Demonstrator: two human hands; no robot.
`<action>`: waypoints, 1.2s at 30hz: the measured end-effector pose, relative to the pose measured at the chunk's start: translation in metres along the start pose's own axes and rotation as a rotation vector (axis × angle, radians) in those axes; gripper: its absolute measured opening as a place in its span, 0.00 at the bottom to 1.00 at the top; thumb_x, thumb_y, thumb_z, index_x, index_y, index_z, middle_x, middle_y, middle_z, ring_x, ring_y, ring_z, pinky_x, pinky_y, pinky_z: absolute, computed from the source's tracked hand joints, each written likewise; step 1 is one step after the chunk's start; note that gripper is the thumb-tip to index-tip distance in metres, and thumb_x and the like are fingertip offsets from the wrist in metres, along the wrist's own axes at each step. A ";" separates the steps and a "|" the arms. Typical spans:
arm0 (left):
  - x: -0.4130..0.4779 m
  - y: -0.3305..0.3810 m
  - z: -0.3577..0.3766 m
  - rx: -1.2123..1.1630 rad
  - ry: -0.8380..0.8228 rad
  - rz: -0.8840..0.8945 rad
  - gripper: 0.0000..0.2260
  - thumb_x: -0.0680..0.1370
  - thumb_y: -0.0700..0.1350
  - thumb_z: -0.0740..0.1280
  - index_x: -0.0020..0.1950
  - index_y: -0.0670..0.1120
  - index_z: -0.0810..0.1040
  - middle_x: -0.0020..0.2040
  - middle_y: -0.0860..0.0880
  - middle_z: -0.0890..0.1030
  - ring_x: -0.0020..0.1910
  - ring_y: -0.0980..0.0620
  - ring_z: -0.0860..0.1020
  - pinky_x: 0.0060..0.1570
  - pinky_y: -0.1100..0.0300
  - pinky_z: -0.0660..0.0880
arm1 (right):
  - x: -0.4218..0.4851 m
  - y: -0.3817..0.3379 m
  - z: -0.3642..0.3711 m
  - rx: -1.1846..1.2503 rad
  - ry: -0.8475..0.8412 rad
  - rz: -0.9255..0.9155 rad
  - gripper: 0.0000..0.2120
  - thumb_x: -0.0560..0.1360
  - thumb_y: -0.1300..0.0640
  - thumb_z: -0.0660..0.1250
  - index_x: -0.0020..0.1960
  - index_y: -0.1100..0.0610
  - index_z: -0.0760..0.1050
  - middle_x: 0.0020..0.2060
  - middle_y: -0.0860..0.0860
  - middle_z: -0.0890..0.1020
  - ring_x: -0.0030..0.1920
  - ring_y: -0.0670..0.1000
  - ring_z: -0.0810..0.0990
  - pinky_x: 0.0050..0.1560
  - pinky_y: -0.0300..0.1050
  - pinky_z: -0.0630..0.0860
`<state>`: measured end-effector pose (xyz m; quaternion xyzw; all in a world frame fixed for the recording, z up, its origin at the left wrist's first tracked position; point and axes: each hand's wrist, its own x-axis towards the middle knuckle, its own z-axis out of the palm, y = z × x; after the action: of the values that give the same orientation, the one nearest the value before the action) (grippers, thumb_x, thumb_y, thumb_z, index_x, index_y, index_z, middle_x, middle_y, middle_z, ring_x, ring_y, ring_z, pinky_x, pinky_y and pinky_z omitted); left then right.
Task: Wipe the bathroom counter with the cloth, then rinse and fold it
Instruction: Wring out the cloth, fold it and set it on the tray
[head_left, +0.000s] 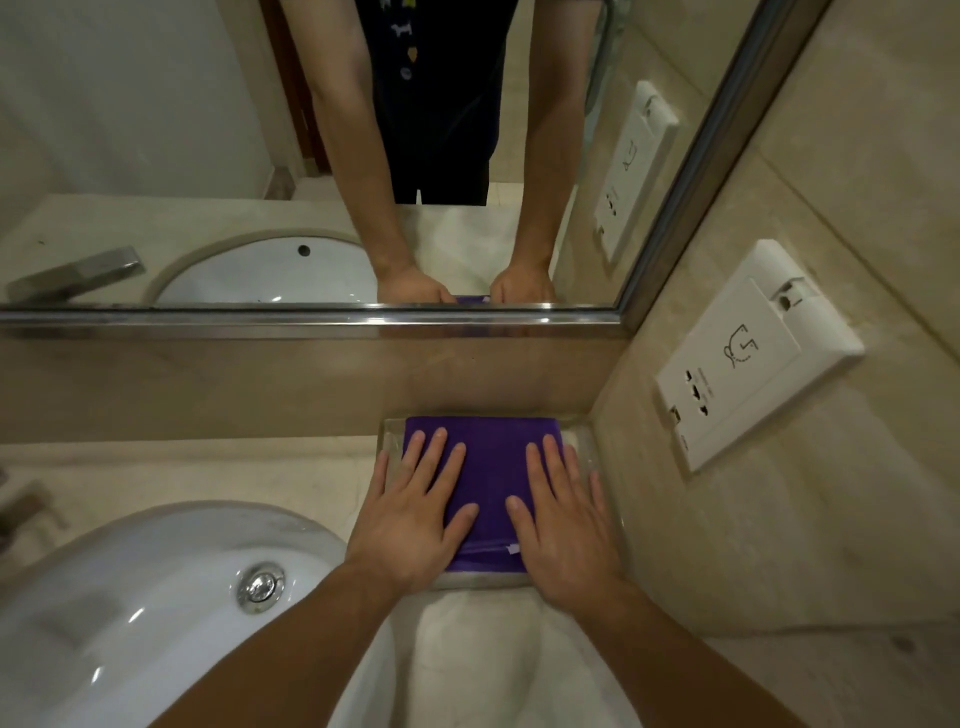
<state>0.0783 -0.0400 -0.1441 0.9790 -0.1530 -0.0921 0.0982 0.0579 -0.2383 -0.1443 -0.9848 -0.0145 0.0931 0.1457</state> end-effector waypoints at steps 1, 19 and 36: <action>0.000 0.001 -0.003 0.004 0.000 0.002 0.35 0.75 0.69 0.30 0.79 0.56 0.36 0.78 0.53 0.34 0.78 0.52 0.33 0.76 0.47 0.33 | 0.000 0.001 -0.003 0.021 -0.003 -0.018 0.36 0.76 0.33 0.28 0.81 0.47 0.35 0.79 0.44 0.35 0.78 0.46 0.31 0.78 0.50 0.33; -0.034 0.000 -0.004 -0.053 0.344 0.341 0.11 0.76 0.53 0.67 0.51 0.49 0.84 0.42 0.51 0.79 0.38 0.49 0.75 0.33 0.57 0.70 | -0.047 0.011 -0.016 0.189 0.125 -0.093 0.18 0.79 0.58 0.67 0.69 0.56 0.77 0.61 0.51 0.77 0.62 0.53 0.72 0.62 0.33 0.60; -0.030 0.011 -0.017 0.185 0.376 0.410 0.04 0.75 0.41 0.72 0.43 0.44 0.78 0.35 0.47 0.76 0.26 0.48 0.71 0.22 0.57 0.68 | -0.044 0.005 -0.026 0.071 0.318 -0.171 0.06 0.81 0.56 0.65 0.51 0.55 0.81 0.48 0.50 0.79 0.50 0.53 0.74 0.45 0.48 0.75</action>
<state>0.0507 -0.0380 -0.1211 0.9324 -0.3344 0.1271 0.0518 0.0199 -0.2526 -0.1131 -0.9766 -0.0718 -0.0759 0.1881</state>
